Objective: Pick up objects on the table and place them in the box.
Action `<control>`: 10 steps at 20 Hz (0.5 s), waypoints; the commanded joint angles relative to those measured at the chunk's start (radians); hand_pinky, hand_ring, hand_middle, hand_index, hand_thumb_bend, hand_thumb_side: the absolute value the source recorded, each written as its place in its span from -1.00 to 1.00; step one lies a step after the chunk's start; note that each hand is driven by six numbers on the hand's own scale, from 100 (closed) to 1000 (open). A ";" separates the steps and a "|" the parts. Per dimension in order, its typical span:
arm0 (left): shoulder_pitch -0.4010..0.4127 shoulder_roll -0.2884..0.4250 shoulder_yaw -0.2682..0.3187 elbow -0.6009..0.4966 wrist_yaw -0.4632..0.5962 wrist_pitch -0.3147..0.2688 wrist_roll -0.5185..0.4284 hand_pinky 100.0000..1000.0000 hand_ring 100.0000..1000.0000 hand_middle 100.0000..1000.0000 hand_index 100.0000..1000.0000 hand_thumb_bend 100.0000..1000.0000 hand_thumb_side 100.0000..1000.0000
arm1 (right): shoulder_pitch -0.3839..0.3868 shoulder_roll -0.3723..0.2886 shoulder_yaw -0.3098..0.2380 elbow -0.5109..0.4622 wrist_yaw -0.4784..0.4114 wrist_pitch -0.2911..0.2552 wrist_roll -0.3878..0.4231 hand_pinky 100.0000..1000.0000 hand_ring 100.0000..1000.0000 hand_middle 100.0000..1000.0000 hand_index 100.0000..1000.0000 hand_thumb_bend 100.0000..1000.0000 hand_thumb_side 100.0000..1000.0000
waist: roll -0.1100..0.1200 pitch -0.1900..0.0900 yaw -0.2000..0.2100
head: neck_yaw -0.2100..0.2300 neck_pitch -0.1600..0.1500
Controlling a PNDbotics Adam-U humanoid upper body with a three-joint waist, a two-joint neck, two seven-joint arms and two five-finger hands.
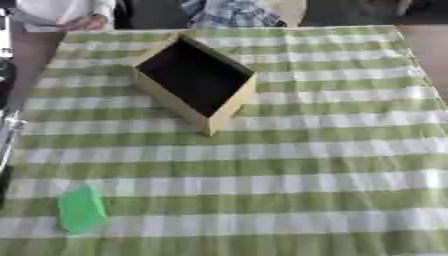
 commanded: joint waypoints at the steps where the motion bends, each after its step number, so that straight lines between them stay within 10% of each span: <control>1: -0.002 0.092 -0.002 -0.014 -0.033 0.022 -0.043 0.20 0.22 0.35 0.69 -1.00 0.58 | -0.008 -0.035 -0.001 -0.015 0.004 0.001 0.003 0.07 0.54 0.40 0.82 -1.00 0.93 | 0.001 -0.019 -0.001 | -0.010 0.010; 10: 0.054 0.310 -0.018 -0.014 -0.103 0.062 -0.171 0.26 0.29 0.40 0.71 -1.00 0.62 | -0.002 -0.048 0.000 -0.015 0.006 0.002 0.005 0.07 0.54 0.40 0.82 -1.00 0.93 | 0.011 -0.024 0.005 | -0.019 0.026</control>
